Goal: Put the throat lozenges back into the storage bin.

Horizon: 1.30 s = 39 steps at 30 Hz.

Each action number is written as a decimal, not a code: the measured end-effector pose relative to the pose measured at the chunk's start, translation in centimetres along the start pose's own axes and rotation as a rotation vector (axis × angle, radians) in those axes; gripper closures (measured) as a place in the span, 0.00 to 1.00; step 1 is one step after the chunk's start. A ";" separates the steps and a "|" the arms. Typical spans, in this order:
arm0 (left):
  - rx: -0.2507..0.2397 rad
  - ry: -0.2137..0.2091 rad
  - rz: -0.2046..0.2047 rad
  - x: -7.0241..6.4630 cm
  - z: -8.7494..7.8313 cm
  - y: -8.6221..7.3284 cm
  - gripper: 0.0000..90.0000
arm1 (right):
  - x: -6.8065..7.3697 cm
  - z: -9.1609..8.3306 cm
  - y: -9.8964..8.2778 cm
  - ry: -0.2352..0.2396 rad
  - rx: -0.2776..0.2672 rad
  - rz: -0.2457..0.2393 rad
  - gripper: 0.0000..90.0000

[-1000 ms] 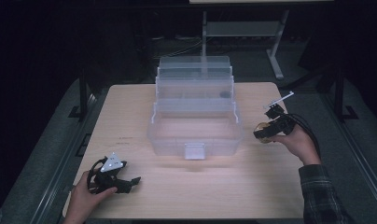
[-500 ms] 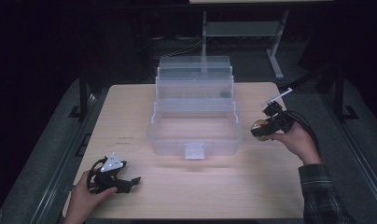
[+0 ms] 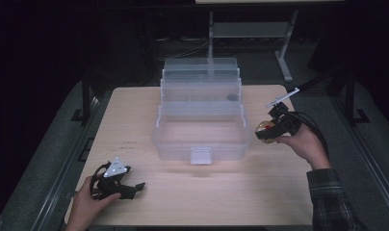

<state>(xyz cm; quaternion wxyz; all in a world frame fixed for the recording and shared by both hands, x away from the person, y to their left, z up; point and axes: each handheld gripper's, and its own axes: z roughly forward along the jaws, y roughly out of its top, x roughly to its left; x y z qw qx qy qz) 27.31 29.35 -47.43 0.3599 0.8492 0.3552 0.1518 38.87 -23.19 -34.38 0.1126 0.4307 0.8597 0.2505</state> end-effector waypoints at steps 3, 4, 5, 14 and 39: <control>0.000 0.000 0.000 0.0 0.0 0.0 0.13 | 0.3 -0.3 0.2 0.004 -0.010 -0.006 0.22; 0.000 0.000 0.001 0.0 0.0 0.0 0.13 | 0.5 -0.4 0.4 0.003 -0.013 -0.014 0.22; 0.001 0.000 0.000 0.0 0.0 0.0 0.13 | 0.6 -0.5 0.5 0.003 -0.014 -0.019 0.22; 0.000 0.001 0.002 0.0 0.0 0.0 0.13 | 1.7 -1.0 1.4 0.011 -0.026 -0.051 0.22; 0.000 0.001 0.002 0.0 0.0 0.0 0.13 | 3.9 0.1 4.0 0.049 -0.027 -0.108 0.22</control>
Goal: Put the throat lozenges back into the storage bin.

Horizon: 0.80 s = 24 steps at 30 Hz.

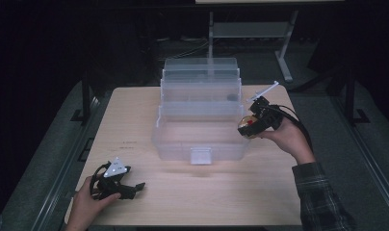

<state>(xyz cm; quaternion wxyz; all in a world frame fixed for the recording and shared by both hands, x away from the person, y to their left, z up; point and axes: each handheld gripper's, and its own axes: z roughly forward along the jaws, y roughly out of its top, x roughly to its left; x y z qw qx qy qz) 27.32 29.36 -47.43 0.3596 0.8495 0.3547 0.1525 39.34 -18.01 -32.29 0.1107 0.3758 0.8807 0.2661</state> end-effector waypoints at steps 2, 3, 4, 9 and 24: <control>0.001 0.000 0.001 0.0 0.0 0.0 0.13 | 0.1 0.1 0.2 0.002 0.000 -0.004 0.22; 0.001 0.000 0.001 0.0 0.0 0.0 0.13 | 0.1 0.1 0.2 0.002 0.000 -0.004 0.22; 0.000 0.000 0.000 0.0 0.0 0.0 0.13 | 0.2 0.2 0.3 0.003 0.002 -0.006 0.22; 0.000 0.000 -0.001 0.0 0.0 0.0 0.13 | 0.5 0.6 0.8 0.010 0.007 -0.011 0.22; 0.000 -0.001 -0.002 0.0 0.0 0.0 0.13 | 1.2 2.2 1.5 0.031 0.031 -0.024 0.22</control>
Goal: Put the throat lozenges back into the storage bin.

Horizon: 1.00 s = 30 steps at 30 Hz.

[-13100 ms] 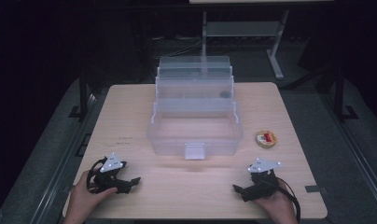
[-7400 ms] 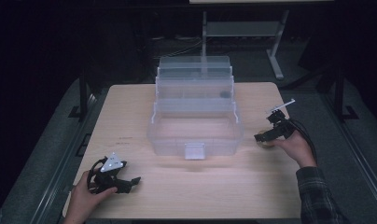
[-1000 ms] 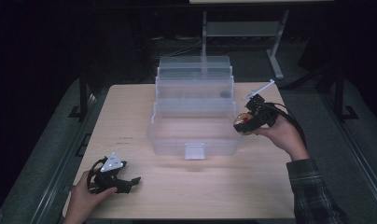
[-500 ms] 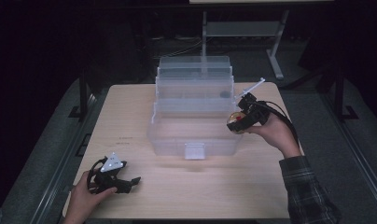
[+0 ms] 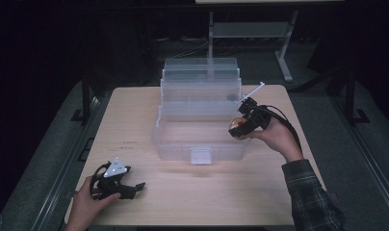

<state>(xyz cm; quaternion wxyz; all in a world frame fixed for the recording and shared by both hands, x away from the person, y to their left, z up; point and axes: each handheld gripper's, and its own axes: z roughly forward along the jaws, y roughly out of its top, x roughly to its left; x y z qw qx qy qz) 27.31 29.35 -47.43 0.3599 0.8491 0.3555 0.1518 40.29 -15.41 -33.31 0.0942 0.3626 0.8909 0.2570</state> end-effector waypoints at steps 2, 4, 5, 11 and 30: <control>0.000 0.000 0.000 0.0 0.0 0.0 0.13 | 0.0 0.1 0.0 -0.002 0.004 -0.003 0.22; 0.000 0.000 0.000 0.0 0.0 0.0 0.13 | 0.2 0.4 0.1 0.002 0.006 -0.004 0.22; 0.000 0.000 0.000 0.0 0.0 0.0 0.13 | 0.2 0.4 0.1 0.002 0.006 -0.004 0.22; 0.000 0.000 0.000 0.0 0.0 0.0 0.13 | 0.2 1.0 0.1 0.008 0.015 -0.001 0.22; 0.000 0.000 0.000 0.0 0.0 0.0 0.13 | 0.4 2.7 0.1 0.023 0.048 -0.003 0.22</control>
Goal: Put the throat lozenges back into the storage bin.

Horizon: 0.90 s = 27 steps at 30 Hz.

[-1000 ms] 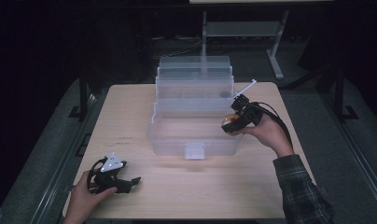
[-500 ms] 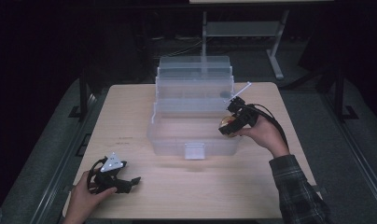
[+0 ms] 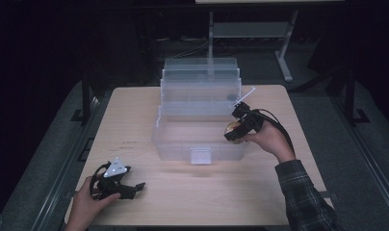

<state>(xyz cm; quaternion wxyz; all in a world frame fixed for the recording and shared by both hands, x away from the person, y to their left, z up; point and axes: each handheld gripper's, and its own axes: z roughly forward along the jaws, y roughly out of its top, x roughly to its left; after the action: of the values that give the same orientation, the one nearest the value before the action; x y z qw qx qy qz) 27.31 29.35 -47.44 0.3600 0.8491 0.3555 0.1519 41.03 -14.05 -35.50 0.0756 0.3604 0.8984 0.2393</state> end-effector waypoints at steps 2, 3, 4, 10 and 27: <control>0.000 0.000 0.000 0.0 0.0 0.0 0.13 | 0.0 0.1 0.0 0.002 0.003 0.000 0.22; 0.000 0.000 0.000 0.0 0.0 0.0 0.13 | 0.0 0.1 0.0 0.003 0.002 -0.003 0.22; 0.000 0.000 0.000 0.0 0.0 0.0 0.13 | 0.0 0.1 0.0 0.005 0.003 -0.004 0.22; 0.000 0.000 0.000 0.0 0.0 0.0 0.13 | 0.0 0.0 0.0 0.008 0.000 -0.007 0.23; 0.001 0.002 0.000 0.0 0.0 0.0 0.13 | 0.0 -2.1 -1.0 -0.009 -0.052 -0.005 0.21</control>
<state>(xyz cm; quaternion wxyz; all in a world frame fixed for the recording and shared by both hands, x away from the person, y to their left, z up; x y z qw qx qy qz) 27.28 29.32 -47.43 0.3594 0.8492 0.3557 0.1525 39.78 -15.48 -34.11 0.0898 0.3572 0.8924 0.2608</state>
